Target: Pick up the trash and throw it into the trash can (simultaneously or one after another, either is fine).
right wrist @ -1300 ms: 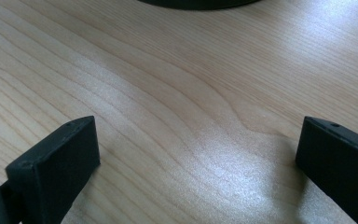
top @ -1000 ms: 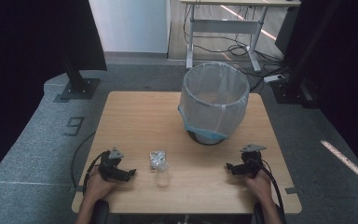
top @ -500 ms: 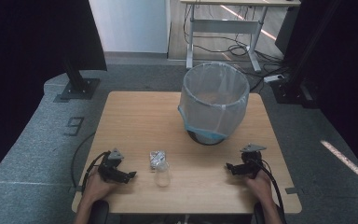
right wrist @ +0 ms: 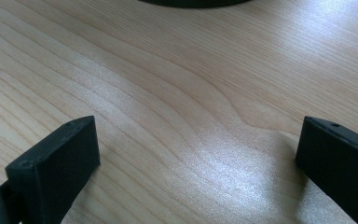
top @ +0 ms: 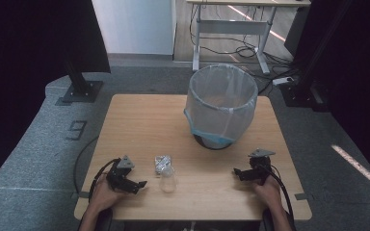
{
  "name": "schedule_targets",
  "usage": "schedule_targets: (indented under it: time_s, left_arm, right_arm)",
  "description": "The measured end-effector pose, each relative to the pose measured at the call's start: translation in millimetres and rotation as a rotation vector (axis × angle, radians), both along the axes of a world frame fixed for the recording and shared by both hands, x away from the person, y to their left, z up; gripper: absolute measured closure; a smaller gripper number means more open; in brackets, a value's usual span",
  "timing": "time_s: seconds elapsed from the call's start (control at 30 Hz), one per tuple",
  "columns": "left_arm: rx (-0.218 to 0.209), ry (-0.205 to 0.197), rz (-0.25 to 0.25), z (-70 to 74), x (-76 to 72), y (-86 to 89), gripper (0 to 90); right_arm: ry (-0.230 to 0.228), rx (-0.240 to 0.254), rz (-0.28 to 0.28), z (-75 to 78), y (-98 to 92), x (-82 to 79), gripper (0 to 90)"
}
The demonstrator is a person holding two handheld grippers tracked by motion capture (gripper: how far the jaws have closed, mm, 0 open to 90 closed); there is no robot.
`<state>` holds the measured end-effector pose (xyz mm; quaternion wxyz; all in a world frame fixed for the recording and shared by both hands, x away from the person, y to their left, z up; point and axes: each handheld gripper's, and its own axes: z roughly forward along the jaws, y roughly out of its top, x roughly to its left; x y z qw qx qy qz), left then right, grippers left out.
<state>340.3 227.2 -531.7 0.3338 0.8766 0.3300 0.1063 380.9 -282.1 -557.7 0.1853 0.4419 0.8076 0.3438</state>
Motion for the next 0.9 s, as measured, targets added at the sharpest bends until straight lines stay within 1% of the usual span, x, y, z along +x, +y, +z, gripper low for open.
schedule_targets:
  time_s: [0.17, 0.27, 0.33, 0.37, 0.4, 0.53, 0.57, 0.6, 0.63, 0.67, 0.7, 0.8, 0.83, 0.9]
  left_arm:
    - [-0.015, 0.008, -0.036, 1.6, -7.0, -8.1, 3.8]
    - [-0.019, 0.009, -0.047, 2.0, -9.0, -11.3, 4.2]
    - [-0.034, 0.007, -0.058, 3.1, -11.3, -16.2, 5.2]
    - [-0.034, 0.007, -0.058, 3.1, -11.3, -16.2, 6.2]
    - [-0.051, 0.009, -0.072, 3.5, -12.2, -19.5, 7.2]
    - [-0.059, 0.011, -0.089, 4.1, -13.1, -25.1, 8.7]
    - [-0.072, 0.014, -0.104, 4.2, -13.8, -28.7, 10.9]
    - [-0.072, 0.014, -0.104, 4.2, -13.8, -28.7, 12.5]
    - [-0.081, 0.018, -0.123, 4.5, -14.3, -32.3, 14.5]
    - [-0.081, 0.018, -0.123, 4.5, -14.3, -32.3, 14.6]
    - [-0.078, 0.019, -0.138, 4.4, -14.8, -36.7, 14.9]
    - [-0.076, 0.019, -0.152, 3.7, -15.0, -41.1, 16.4]
    - [-0.076, 0.021, -0.169, 3.4, -15.1, -45.5, 17.0]
    - [-0.077, 0.023, -0.176, 3.2, -15.2, -47.7, 18.1]
  right_arm:
    - [0.0, 0.0, 0.0, 0.0, 0.0, -0.1, 0.0]
    - [0.0, 0.0, 0.0, 0.0, 0.0, -0.1, 0.0]
    - [0.0, 0.0, 0.0, 0.0, 0.0, -0.1, 0.0]
    - [0.0, 0.0, 0.0, 0.0, 0.0, -0.1, 0.0]
    - [0.0, 0.0, 0.0, 0.0, 0.0, -0.1, 0.0]
    - [0.0, 0.0, 0.0, 0.0, 0.0, -0.1, 0.0]
    - [0.0, 0.0, 0.0, 0.0, 0.0, -0.1, 0.0]
    - [0.0, 0.0, 0.0, 0.0, 0.0, -0.1, 0.0]
    - [0.0, 0.0, 0.0, 0.0, 0.0, -0.1, 0.0]
    - [0.0, 0.0, 0.0, 0.0, 0.0, -0.1, 0.0]
    - [0.0, 0.0, 0.0, 0.0, 0.0, -0.1, 0.0]
    - [0.0, 0.0, 0.0, 0.0, 0.0, -0.1, 0.0]
    - [0.0, 0.0, 0.0, 0.0, 0.0, -0.1, 0.0]
    - [0.0, 0.0, 0.0, 0.0, 0.0, -0.1, 0.0]
